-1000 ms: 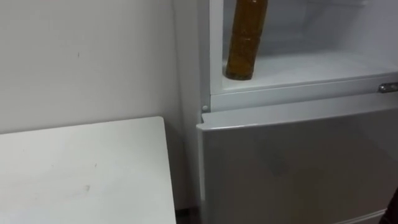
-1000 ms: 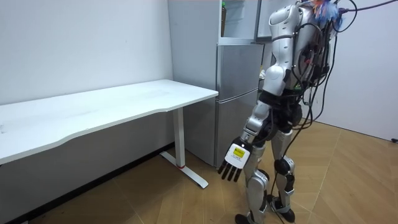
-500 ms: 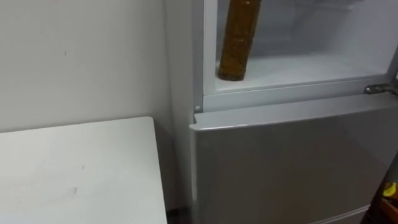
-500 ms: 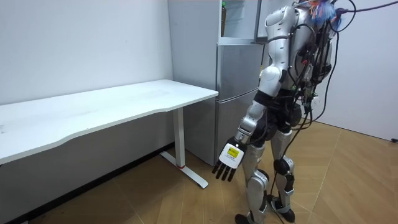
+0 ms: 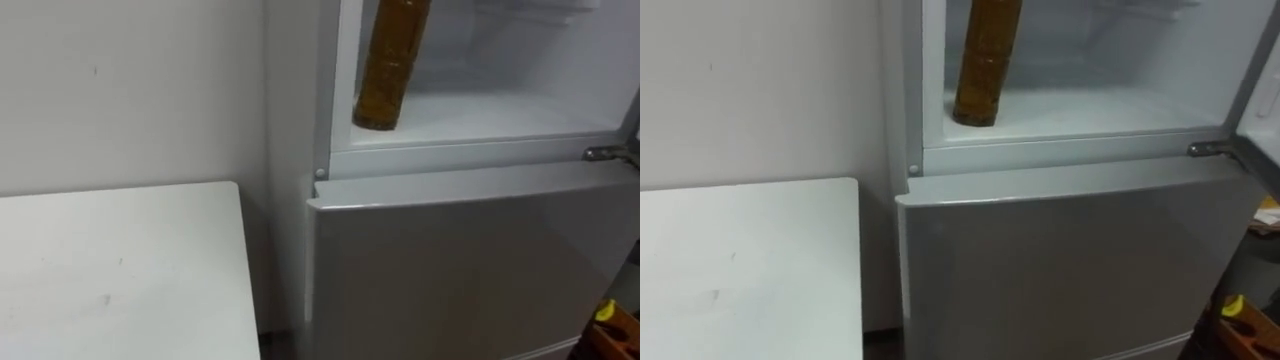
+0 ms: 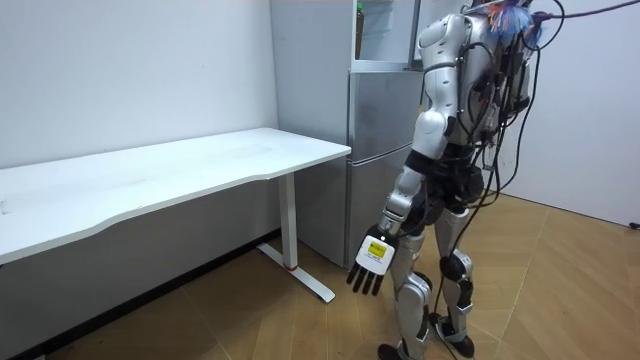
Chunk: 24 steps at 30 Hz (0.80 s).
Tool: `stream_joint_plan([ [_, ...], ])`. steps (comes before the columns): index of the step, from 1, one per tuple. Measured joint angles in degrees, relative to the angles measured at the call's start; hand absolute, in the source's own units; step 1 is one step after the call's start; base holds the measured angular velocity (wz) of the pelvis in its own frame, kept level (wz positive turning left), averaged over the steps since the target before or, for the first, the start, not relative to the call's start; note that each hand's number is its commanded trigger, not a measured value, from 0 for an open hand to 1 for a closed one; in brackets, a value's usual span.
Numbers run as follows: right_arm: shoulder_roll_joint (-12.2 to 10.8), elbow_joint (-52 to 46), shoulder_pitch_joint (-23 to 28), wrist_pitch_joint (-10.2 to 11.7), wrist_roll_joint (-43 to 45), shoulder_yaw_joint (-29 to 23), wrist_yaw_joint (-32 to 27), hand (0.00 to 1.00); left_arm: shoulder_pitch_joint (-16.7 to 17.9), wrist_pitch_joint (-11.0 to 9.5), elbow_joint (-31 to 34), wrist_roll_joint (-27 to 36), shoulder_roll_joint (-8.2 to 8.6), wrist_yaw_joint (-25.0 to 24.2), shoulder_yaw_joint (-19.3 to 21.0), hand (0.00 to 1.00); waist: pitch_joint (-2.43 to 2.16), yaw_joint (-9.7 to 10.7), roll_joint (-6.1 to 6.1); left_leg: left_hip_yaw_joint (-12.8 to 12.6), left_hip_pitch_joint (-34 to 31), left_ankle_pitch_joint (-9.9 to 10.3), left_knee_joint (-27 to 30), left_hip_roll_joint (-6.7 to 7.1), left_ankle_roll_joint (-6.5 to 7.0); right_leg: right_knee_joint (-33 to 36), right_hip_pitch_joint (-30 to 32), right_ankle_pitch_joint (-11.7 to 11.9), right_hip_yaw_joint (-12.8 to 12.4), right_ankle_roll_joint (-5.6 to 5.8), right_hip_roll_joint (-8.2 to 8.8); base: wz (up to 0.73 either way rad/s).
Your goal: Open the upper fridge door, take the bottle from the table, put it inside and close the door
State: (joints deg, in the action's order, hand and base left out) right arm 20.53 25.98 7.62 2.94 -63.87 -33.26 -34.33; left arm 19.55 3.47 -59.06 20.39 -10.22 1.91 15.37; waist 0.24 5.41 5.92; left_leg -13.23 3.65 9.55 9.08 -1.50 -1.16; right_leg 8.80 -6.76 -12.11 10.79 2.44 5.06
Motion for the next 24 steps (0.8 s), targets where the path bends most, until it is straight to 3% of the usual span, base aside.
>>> stream_joint_plan([
  [6, 0.08, -12.16, -1.3, 0.02, 2.25, -3.99, -2.12, 0.0, 0.17, 0.23, 0.02, -0.9, 0.25, 0.97, 0.55, 0.0, -0.03, 0.45, -0.5, -0.47, -0.04, 0.14, -0.05, -0.04, 0.04, 0.29, 0.33, 0.01, -0.44, 0.02, -0.02, -0.03],
  [13, 0.09, -24.0, -1.44, 0.07, 8.36, -4.62, -4.92, 0.0, 1.15, 0.2, -0.09, -1.37, 0.48, 0.96, 0.56, 0.0, -0.1, 0.32, -1.25, -0.61, 0.07, 0.26, -0.41, -0.09, -0.01, 0.96, 0.77, -0.01, -0.65, 0.05, -0.07, 0.0],
  [24, 0.09, -31.47, -4.25, 0.2, 22.03, -4.09, -7.48, 0.0, 1.75, -0.11, -0.68, -1.32, 1.63, 2.54, 0.55, 0.0, -0.09, -1.04, -1.65, -0.56, -0.16, 0.25, -0.28, -0.27, 0.0, 1.86, 1.29, -0.02, -0.03, 0.05, -0.01, 0.0],
])
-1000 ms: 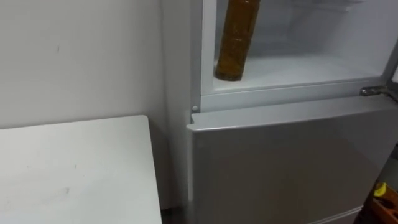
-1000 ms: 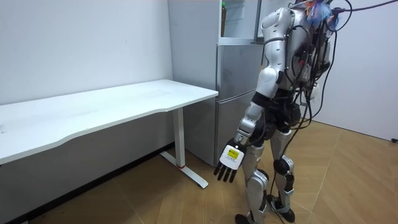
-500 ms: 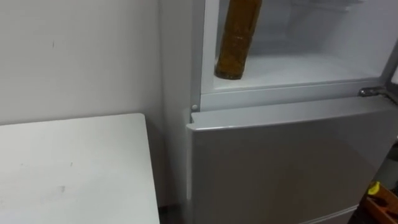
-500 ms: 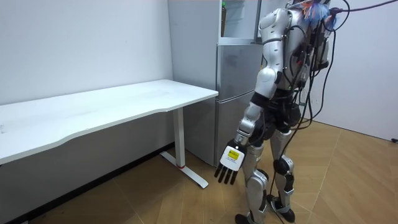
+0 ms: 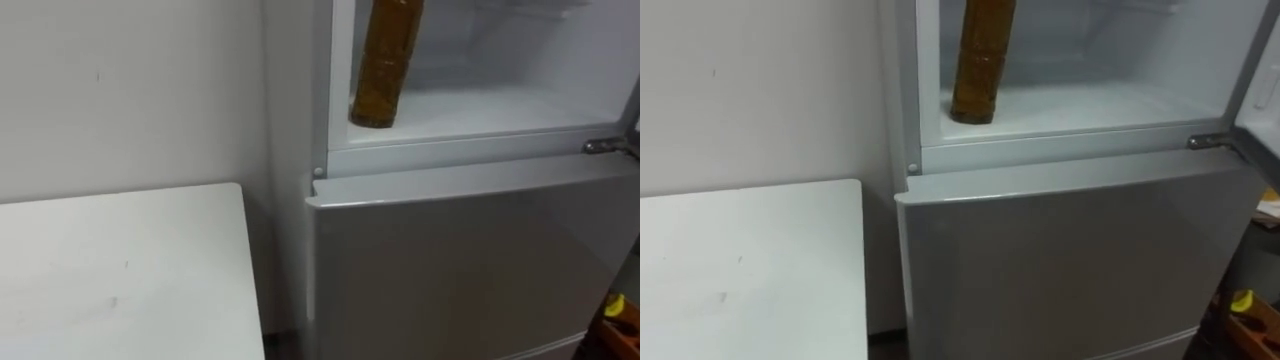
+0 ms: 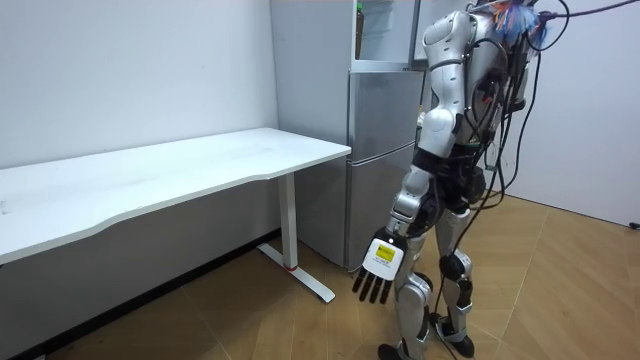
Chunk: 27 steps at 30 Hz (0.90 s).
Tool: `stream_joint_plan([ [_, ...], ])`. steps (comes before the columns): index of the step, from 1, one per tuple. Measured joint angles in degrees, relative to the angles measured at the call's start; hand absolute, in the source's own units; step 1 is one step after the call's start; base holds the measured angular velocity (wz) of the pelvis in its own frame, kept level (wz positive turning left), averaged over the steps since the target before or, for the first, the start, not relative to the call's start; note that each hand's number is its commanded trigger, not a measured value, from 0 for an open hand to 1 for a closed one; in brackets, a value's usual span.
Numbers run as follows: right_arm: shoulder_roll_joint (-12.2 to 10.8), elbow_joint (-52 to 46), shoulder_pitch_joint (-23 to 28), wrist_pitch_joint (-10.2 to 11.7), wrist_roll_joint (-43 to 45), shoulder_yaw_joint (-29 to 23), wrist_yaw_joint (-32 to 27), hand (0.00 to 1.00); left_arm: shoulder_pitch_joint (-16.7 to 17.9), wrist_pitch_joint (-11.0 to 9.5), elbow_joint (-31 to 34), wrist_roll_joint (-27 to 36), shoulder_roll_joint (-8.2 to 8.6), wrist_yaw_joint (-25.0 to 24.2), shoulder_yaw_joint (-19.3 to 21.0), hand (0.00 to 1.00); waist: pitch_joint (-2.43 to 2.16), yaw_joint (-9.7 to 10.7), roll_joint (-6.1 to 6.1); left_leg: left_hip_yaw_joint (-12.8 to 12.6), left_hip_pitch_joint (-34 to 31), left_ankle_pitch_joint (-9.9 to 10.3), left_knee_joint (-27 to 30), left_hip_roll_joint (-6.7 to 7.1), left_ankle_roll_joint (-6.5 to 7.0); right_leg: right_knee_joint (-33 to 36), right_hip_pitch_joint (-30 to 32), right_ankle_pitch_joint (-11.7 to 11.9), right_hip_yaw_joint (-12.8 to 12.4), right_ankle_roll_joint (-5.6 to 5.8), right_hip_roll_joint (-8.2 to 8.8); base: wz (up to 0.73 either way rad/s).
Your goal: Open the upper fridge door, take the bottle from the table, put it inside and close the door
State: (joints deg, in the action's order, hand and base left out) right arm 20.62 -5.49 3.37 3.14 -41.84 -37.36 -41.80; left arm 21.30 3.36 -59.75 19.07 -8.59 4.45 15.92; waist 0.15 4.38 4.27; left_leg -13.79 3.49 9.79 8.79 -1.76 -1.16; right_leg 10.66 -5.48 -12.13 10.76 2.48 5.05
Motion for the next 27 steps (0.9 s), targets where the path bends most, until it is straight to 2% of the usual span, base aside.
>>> stream_joint_plan([
  [5, 0.0, -2.7, -0.04, -0.07, 1.98, 0.08, -1.24, 0.0, 0.72, 0.01, 0.04, 0.0, 0.36, 0.22, -0.41, 0.0, -0.13, 0.1, 0.3, -0.01, -0.27, -0.01, 0.03, 0.02, 0.0, -0.2, 0.29, -0.03, 0.02, 0.02, 0.0, 0.0],
  [10, -0.02, -3.86, -0.03, -0.17, 6.33, 0.77, -1.18, 0.0, 0.71, -0.07, -0.02, -0.05, 0.34, 0.28, -0.36, 0.0, -0.08, -0.02, 0.6, -0.05, -0.29, -0.01, 0.06, 0.05, 0.0, -0.11, 0.42, -0.03, -0.02, 0.02, 0.03, 0.0],
  [27, -0.02, -4.54, -0.03, -0.17, 8.04, 3.12, 0.14, 0.0, 0.73, -0.89, -1.06, -0.17, 0.34, -0.01, -0.36, 0.0, 0.09, -0.4, 0.72, -0.1, -0.21, 0.0, -0.03, 0.01, -0.01, -0.11, 0.43, -0.03, 0.01, 0.02, 0.0, 0.0],
])
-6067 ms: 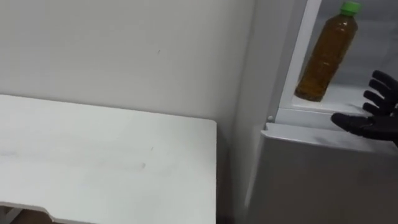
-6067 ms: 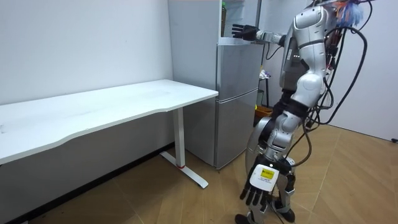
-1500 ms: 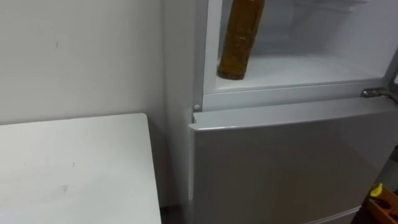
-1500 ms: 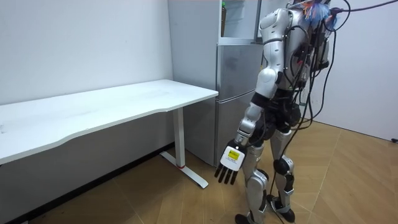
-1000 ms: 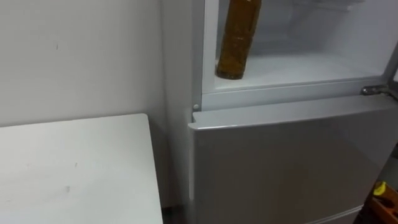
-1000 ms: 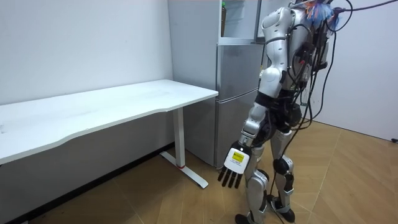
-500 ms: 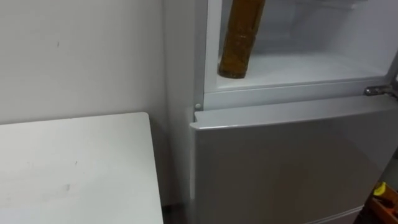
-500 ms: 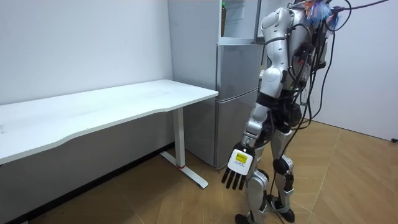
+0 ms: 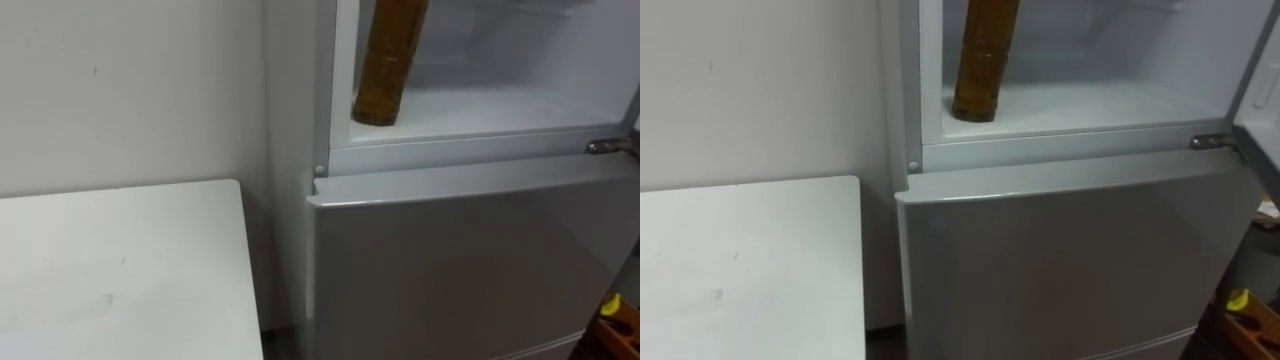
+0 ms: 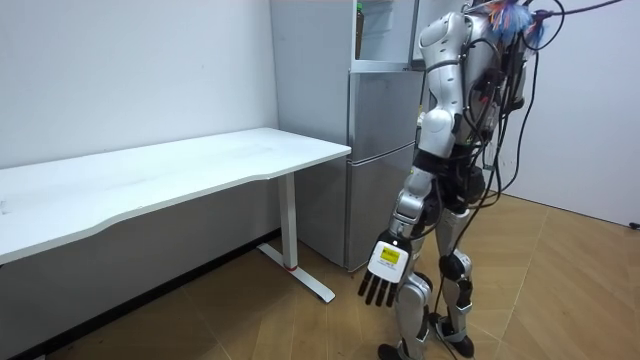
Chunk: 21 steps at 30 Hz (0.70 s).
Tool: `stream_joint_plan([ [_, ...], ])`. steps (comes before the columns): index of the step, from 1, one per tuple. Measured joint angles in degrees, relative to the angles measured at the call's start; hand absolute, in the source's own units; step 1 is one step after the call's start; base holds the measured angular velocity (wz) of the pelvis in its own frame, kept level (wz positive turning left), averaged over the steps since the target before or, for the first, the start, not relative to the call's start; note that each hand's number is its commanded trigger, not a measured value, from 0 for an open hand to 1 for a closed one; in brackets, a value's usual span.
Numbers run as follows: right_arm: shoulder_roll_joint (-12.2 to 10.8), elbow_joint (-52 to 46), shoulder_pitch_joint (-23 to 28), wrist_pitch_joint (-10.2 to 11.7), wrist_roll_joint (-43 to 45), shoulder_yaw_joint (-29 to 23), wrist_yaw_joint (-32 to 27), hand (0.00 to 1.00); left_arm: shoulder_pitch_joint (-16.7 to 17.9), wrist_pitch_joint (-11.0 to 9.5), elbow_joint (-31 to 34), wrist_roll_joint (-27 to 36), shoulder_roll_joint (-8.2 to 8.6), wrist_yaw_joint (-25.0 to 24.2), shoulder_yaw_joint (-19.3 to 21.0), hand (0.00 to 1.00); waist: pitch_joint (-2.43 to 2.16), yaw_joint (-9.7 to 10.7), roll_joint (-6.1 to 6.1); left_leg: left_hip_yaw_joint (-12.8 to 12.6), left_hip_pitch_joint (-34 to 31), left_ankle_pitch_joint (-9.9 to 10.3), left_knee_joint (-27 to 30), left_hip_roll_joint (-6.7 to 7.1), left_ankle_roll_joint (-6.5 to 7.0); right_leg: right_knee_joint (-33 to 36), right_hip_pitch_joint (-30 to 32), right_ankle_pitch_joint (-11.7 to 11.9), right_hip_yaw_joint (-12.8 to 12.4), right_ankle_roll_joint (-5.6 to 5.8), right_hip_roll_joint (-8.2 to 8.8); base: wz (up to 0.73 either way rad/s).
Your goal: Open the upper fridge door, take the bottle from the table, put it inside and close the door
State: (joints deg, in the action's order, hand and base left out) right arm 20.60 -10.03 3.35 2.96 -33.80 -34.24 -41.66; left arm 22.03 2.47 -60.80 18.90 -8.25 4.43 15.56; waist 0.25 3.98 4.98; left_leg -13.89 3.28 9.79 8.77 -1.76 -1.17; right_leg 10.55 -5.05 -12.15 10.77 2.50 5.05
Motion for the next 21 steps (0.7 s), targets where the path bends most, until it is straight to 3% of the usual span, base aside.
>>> stream_joint_plan([
  [12, 0.0, -2.81, -0.01, -0.05, 2.87, 3.65, 3.25, 0.0, -0.08, 0.1, -1.18, -0.97, 0.09, -0.07, -0.21, 0.0, -0.36, 0.01, -0.78, 0.0, -0.04, 0.01, -0.01, -0.2, -0.01, 0.26, -0.01, 0.05, 0.53, -0.05, -0.08, 0.0],
  [21, -0.01, -4.27, -0.01, -0.1, 4.66, 6.15, 7.0, 0.0, -1.07, 0.03, -2.54, -0.97, 0.58, -0.69, -0.25, 0.0, -0.1, -1.24, -1.24, 0.01, 0.4, 0.04, -0.05, -0.25, -0.05, 0.29, -0.52, 0.06, 0.55, -0.08, -0.12, 0.0],
])
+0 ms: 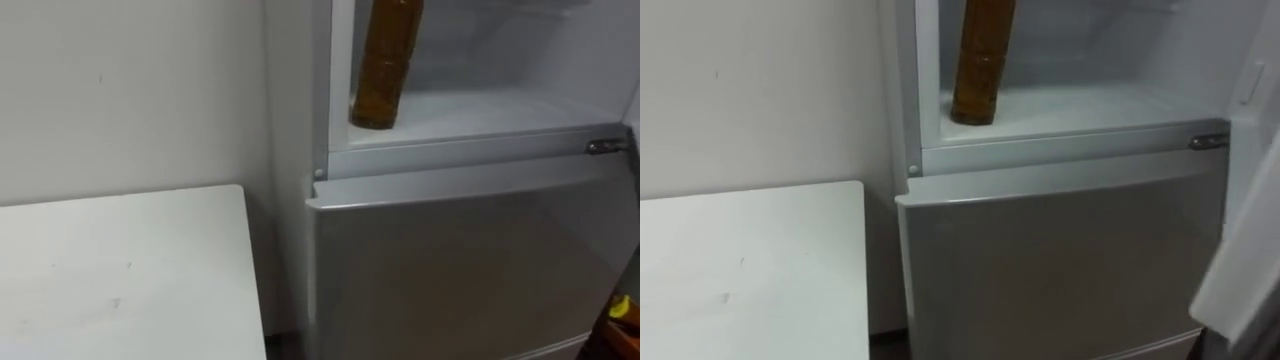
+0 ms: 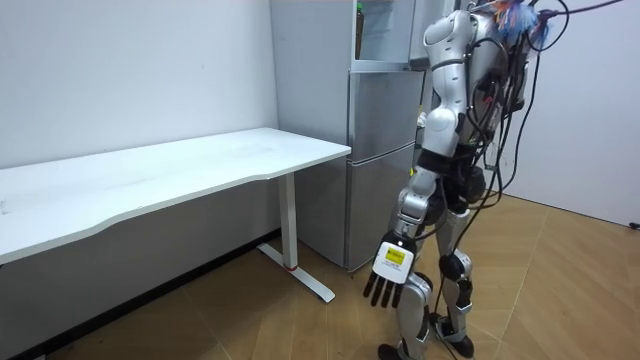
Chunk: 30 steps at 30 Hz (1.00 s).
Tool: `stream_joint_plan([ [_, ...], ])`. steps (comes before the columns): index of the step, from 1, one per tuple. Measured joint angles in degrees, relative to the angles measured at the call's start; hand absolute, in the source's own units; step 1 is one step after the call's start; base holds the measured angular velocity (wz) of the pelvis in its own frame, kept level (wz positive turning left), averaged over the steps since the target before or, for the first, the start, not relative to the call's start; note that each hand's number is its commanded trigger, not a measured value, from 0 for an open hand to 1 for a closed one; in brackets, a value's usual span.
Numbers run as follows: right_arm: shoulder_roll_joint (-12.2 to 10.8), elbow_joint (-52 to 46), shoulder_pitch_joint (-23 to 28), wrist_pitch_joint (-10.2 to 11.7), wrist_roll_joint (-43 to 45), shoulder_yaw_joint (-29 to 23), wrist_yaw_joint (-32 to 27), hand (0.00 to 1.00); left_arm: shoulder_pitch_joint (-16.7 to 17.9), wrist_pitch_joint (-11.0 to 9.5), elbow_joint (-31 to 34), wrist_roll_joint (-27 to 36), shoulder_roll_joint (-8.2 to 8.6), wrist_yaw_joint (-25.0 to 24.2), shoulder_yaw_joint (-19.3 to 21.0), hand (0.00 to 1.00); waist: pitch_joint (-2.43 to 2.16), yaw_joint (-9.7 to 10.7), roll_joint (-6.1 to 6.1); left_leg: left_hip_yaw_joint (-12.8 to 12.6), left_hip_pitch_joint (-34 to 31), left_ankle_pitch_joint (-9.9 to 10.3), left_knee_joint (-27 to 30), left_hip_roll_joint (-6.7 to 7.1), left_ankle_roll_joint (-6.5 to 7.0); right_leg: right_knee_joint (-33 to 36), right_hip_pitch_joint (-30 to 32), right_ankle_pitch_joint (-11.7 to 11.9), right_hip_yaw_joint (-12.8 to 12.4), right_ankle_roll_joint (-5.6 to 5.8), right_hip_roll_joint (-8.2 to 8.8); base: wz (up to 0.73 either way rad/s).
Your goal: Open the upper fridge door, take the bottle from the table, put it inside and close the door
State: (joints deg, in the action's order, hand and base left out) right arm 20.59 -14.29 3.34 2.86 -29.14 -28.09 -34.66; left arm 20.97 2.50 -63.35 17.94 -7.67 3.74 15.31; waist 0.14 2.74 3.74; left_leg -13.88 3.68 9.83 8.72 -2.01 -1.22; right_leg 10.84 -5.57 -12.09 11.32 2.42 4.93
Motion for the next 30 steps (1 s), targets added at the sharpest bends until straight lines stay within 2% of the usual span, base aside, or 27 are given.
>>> stream_joint_plan([
  [5, 0.0, -0.72, -0.03, -0.03, 2.81, 1.53, 1.69, 0.0, -0.21, -0.18, -0.73, -0.01, 0.18, -0.03, -0.77, 0.0, -0.01, -0.64, 0.08, -0.06, 0.08, 0.0, 0.02, 0.0, 0.0, -0.02, 0.03, 0.0, -0.08, 0.0, -0.02, 0.0],
  [9, -0.2, -2.28, -0.03, -1.02, 3.59, 2.71, 2.59, 0.0, -0.21, -0.15, -0.73, -0.08, 0.23, -0.18, -1.37, 0.0, 0.0, -1.46, 0.09, -0.1, 0.04, 0.02, 0.02, 0.0, -0.03, -0.1, 0.16, 0.0, -0.11, 0.0, -0.02, 0.0],
  [18, -0.2, -5.93, -0.1, -1.04, 5.01, 4.43, 6.63, 0.0, -0.13, -0.62, -0.87, -0.11, 0.2, -1.32, -1.95, 0.0, 0.03, -1.87, 0.22, 0.03, 0.12, 0.06, 0.0, -0.06, -0.11, -0.17, -0.06, 0.0, 0.24, 0.0, -0.07, 0.01],
  [24, -0.2, -6.89, -0.13, -0.96, 5.18, 4.63, 8.86, 0.0, -0.19, -1.42, -0.8, -0.22, 0.18, -2.24, -1.93, 0.0, 0.07, -2.9, 0.31, 0.24, -0.03, 0.07, 0.09, -0.12, -0.11, -0.16, -0.22, 0.01, 0.6, -0.01, -0.06, 0.0],
  [30, -0.2, -7.03, -3.64, -1.03, 9.28, 9.09, 11.88, 0.0, -1.41, -1.42, -0.94, -2.57, 0.17, -2.28, -1.98, 0.0, 0.15, -3.14, 0.45, 0.5, -0.32, 0.09, 0.63, -0.23, -0.12, -0.12, -0.19, 0.04, 1.1, -0.06, -0.04, 0.02],
])
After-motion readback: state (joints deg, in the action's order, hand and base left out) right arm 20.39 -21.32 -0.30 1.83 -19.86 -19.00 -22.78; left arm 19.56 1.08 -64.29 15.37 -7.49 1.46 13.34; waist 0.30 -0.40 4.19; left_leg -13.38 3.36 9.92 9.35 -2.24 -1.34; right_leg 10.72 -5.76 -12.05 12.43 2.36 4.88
